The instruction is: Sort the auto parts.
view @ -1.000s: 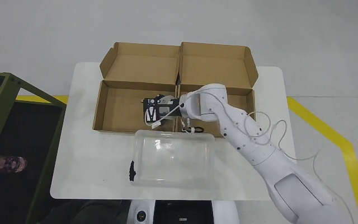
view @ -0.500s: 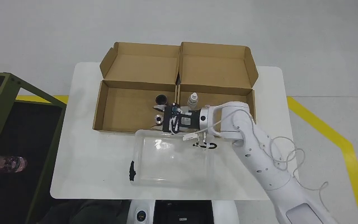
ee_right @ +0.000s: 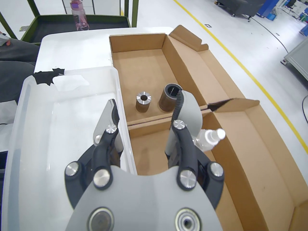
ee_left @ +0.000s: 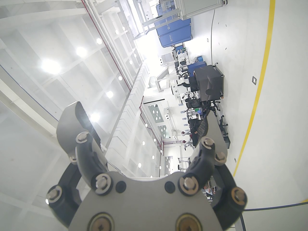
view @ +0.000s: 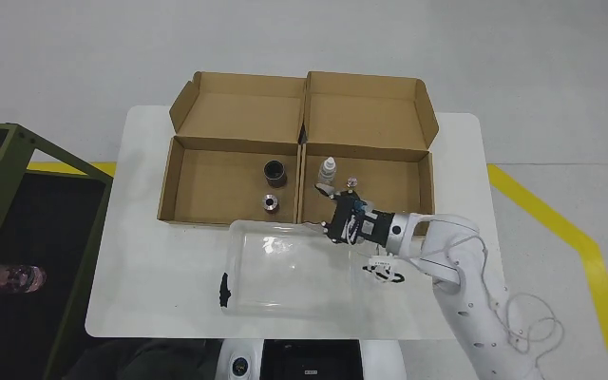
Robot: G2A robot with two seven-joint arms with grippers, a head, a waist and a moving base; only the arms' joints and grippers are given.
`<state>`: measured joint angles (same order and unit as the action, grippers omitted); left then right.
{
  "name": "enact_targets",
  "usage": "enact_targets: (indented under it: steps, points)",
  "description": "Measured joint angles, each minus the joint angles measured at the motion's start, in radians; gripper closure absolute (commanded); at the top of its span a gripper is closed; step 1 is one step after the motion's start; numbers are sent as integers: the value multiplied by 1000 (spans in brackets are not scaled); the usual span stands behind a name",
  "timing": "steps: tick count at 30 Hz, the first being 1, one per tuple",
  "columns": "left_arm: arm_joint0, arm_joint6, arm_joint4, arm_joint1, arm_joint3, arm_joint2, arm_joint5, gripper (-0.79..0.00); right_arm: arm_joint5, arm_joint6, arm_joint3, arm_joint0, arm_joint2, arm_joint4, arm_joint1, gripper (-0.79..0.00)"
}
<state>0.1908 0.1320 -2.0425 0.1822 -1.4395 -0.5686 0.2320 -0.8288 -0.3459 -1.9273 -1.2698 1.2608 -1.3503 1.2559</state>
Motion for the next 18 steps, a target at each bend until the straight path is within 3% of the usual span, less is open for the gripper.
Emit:
enact_targets:
  steps: [5,14,18]
  points:
    - [0,0,0,0,0,0,0,-785,62,59,-59,-98,84,-55,-15,-600]
    - [0,0,0,0,0,0,0,-785,157,168,-111,-217,213,-97,-33,-585]
    - [0,0,0,0,0,0,0,-785,174,188,-121,-263,265,-111,-41,-674]
